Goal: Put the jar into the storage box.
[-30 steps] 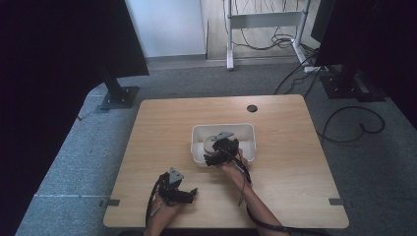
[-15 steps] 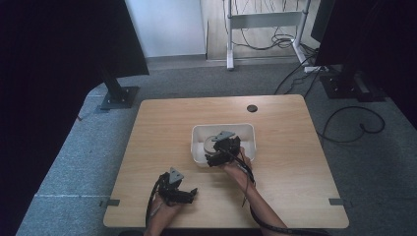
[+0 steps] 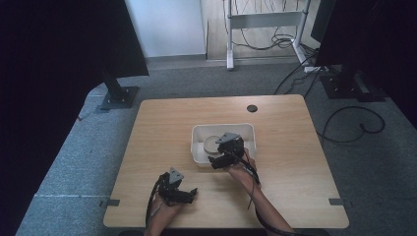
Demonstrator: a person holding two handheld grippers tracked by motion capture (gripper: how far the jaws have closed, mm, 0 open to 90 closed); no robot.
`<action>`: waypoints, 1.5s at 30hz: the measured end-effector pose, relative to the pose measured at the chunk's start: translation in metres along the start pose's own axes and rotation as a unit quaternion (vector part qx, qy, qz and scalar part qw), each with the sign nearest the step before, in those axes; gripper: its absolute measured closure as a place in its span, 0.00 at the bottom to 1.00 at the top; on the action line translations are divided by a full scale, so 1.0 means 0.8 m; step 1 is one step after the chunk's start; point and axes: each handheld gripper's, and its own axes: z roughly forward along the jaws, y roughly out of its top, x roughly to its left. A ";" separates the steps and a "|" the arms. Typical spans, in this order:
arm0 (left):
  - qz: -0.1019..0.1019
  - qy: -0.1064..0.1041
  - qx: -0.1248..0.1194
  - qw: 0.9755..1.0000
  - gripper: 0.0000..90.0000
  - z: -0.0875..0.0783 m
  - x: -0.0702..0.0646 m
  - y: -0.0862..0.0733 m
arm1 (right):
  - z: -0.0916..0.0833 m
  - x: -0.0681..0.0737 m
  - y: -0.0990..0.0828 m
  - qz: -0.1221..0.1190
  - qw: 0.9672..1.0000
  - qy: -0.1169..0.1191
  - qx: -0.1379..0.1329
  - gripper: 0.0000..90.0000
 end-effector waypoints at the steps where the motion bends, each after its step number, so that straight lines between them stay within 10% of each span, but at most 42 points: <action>1: 0.000 0.000 0.000 1.000 0.00 0.000 0.000 0.000 | -0.002 0.000 0.000 -0.002 1.000 0.000 -0.001 0.03; 45: -0.002 0.000 -0.001 1.000 0.00 0.000 0.000 0.000 | -0.050 -0.004 -0.039 -0.016 1.000 0.005 -0.001 0.04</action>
